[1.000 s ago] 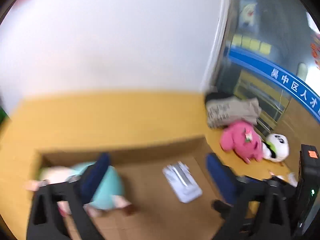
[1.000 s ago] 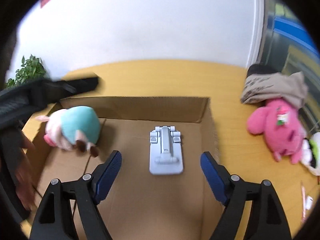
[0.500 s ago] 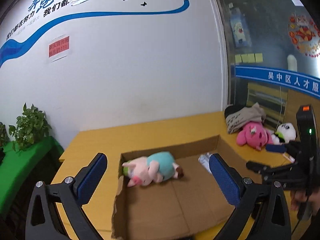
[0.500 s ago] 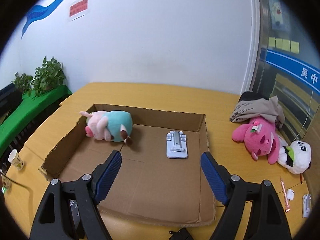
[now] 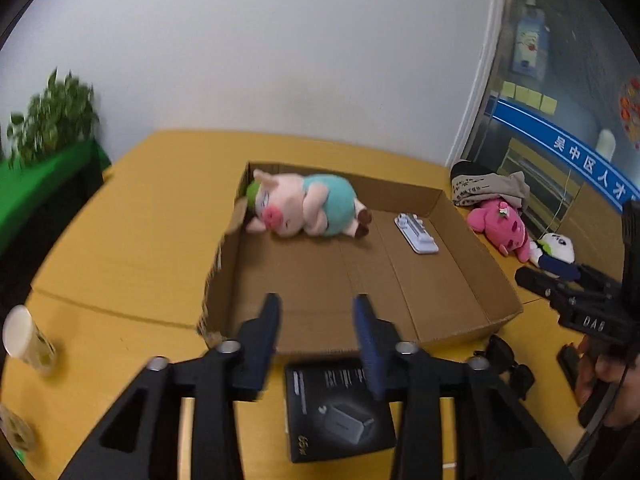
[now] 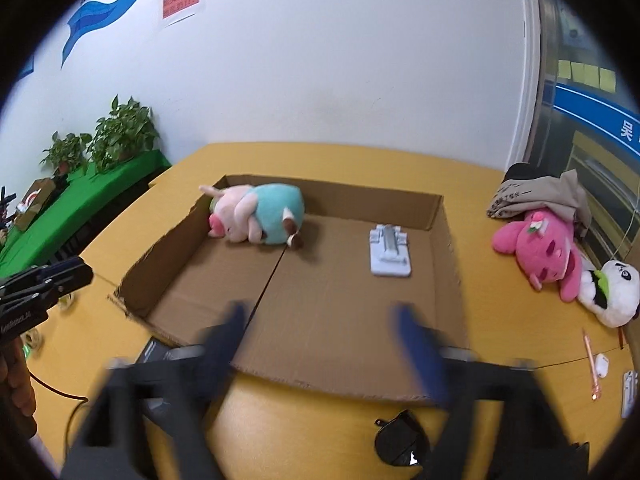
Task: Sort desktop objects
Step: 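Move both tools to the black charger box and grasp it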
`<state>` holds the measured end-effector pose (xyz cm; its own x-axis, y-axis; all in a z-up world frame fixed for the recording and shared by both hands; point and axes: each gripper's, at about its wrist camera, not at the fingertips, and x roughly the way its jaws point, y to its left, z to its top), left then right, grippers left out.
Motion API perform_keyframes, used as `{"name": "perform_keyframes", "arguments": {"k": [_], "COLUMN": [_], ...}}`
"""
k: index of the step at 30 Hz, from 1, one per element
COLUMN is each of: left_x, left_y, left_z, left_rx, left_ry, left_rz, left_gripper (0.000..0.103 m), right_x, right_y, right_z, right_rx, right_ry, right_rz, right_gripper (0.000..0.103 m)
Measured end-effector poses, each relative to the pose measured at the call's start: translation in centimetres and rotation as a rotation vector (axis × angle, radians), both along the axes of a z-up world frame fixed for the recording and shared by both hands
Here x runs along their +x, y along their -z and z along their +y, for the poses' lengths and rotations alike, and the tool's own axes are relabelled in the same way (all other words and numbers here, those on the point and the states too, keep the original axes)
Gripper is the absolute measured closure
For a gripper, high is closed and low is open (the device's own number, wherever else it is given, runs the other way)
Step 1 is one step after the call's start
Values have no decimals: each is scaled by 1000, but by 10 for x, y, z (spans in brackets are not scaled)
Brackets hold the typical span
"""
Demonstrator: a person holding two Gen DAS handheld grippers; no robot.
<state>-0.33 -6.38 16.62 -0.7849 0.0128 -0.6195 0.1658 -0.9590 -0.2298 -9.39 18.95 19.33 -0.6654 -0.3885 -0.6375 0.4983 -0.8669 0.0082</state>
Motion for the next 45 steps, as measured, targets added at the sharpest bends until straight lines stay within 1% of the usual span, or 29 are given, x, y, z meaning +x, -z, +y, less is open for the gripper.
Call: {"name": "perform_keyframes", "arguments": {"k": [1,2,4,7,9,11,14,15,18,21,25,27,29,30,31,33,36,40,44,45], "left_x": [2,4,9,5,2,0,-3,-4,-11,-16,-22,-25,-30,-33,-35,-37,-36,-33,-36,-37], "left_y": [4,8,14,28,37,47,61,68,82,98,112,118,127,131,135,138,139,141,141,141], "left_z": [-1,-1,0,1,0,-2,-5,-5,-5,-4,-1,-2,-6,-8,-10,-14,-16,-13,-15,-16], "left_rx": [3,-5,-9,17,32,67,125,139,160,210,246,287,339,365,385,413,430,432,428,421], "left_ry": [-11,-26,-14,8,24,44,84,94,117,152,199,217,219,221,219,215,225,264,262,256], "left_rz": [-7,-7,6,-49,-76,-95,-123,-136,-182,-226,-263,-274,-294,-306,-318,-318,-317,-315,-322,-325], "left_gripper": [6,0,0,0,0,0,0,0,0,0,0,1,3,8,11,13,18,18,19,24], "right_x": [2,4,7,11,17,24,35,40,54,60,65,65,62,60,60,60,65,69,69,69], "right_y": [4,9,20,39,52,60,77,86,106,118,127,130,133,134,135,136,137,141,148,149], "right_z": [-1,-2,-6,-17,-29,-37,-49,-57,-75,-87,-99,-104,-106,-108,-109,-110,-108,-100,-103,-105], "right_rx": [2,2,4,31,83,82,53,58,87,86,95,83,59,46,38,27,30,42,72,83], "right_ry": [-11,-25,-56,-117,-160,-199,-281,-318,-391,-429,-448,-452,-463,-470,-474,-486,-498,-521,-534,-531], "right_rz": [-8,-21,-60,-124,-155,-172,-241,-265,-299,-336,-333,-333,-338,-336,-337,-351,-351,-358,-368,-360], "right_gripper": [20,20,20,20,20,20,20,20,20,20,20,20,20,20,20,20,20,20,20,20]}}
